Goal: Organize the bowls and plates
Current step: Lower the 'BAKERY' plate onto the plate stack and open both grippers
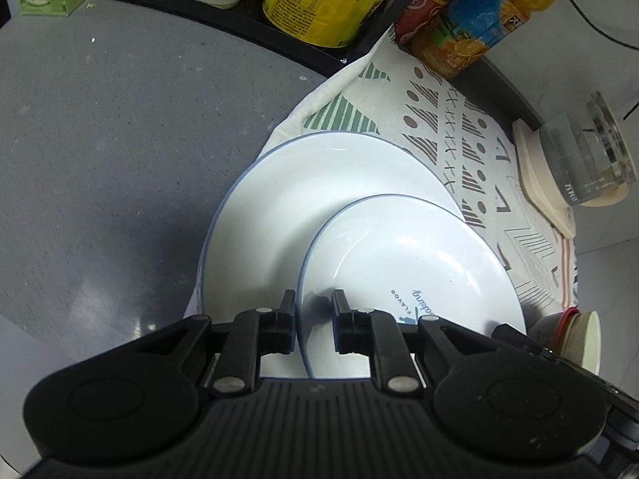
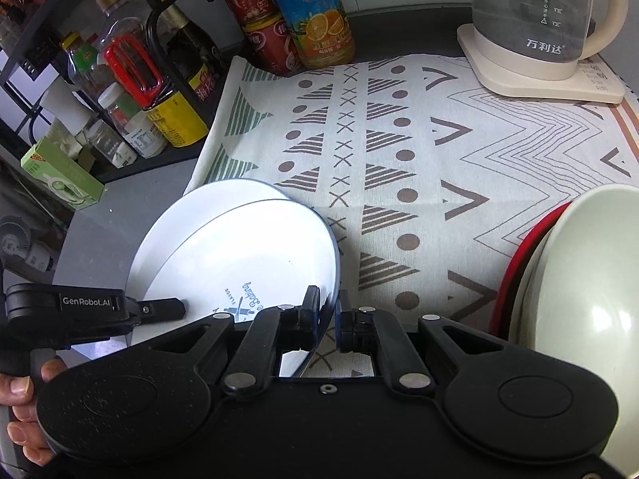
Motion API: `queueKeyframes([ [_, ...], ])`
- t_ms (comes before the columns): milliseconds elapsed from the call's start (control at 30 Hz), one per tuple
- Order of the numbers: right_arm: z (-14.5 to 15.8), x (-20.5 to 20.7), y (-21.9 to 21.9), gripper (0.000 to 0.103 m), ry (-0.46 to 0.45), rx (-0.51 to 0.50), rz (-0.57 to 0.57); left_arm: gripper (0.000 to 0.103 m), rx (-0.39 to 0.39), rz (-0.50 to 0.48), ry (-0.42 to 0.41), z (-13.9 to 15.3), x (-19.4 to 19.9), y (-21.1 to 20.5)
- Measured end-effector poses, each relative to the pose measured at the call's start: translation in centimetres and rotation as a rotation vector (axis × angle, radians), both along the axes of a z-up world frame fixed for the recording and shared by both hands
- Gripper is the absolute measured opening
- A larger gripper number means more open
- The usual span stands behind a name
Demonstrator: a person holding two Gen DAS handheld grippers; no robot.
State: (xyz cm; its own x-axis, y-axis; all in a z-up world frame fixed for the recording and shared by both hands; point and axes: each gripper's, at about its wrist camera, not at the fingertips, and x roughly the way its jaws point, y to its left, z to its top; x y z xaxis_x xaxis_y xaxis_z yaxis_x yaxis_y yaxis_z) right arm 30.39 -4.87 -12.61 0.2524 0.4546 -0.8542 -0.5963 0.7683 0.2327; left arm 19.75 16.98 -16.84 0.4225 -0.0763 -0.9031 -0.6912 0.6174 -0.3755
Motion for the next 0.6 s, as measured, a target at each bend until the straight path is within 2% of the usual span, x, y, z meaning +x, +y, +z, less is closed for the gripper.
queueKeyframes([
  [233, -0.5, -1.0, 0.4, 0.008, -0.017, -0.02, -0.002, 0.018, 0.043, -0.031, 0.016, -0.1, 0.3, 0.0],
  [433, -1.1, -1.6, 0.5, 0.008, -0.012, -0.018, -0.009, 0.019, 0.132, -0.092, 0.043, 0.0, 0.7, -0.5],
  [600, -1.4, -2.6, 1.0, 0.009, -0.041, -0.04, 0.001, 0.018, 0.117, -0.091, 0.048, 0.0, 0.5, 0.3],
])
